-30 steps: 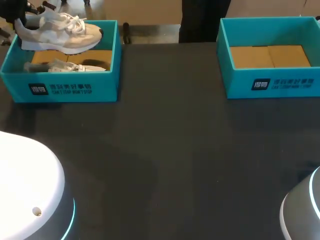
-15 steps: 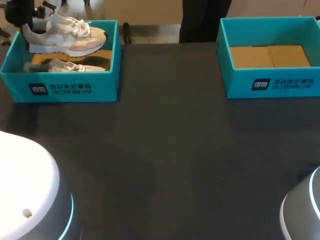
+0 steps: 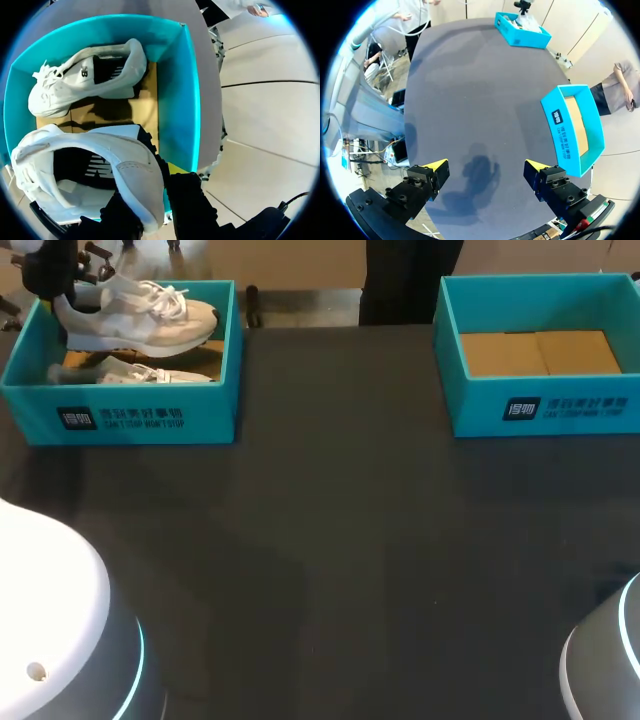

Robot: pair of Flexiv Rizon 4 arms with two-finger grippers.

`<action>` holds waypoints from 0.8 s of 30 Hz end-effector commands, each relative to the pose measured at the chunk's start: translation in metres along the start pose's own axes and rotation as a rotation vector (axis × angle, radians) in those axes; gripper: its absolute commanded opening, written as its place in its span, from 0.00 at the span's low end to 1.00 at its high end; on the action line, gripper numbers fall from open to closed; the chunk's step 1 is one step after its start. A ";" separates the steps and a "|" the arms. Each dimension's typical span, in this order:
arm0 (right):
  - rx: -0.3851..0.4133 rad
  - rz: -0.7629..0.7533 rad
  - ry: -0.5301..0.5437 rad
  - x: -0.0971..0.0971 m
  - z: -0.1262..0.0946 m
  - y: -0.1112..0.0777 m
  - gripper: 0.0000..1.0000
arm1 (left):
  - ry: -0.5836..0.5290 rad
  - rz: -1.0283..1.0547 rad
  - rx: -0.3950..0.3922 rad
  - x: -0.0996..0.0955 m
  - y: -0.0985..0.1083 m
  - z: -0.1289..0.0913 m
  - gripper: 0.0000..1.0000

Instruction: Take the shoe out of the shoebox, open the shoe tongue, remove and reinsert the insole, then place the shoe into the shoebox

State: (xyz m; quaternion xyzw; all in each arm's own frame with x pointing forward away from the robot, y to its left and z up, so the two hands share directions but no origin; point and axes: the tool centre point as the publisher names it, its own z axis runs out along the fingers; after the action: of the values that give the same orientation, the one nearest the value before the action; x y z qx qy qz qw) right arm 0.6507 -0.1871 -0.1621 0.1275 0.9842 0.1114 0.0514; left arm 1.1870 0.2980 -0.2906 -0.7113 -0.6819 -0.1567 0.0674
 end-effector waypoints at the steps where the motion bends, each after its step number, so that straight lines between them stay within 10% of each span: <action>1: 0.003 0.001 0.003 -0.002 0.001 0.001 1.00 | 0.010 0.000 0.011 -0.003 0.015 0.011 0.00; 24: 0.003 0.001 0.003 -0.002 0.001 0.001 1.00 | 0.036 0.026 0.010 -0.021 0.009 0.043 0.00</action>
State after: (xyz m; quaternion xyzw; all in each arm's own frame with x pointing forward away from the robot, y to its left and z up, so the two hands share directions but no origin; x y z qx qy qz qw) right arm 0.6507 -0.1872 -0.1621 0.1275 0.9842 0.1115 0.0514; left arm 1.2013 0.2938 -0.3362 -0.7174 -0.6723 -0.1629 0.0828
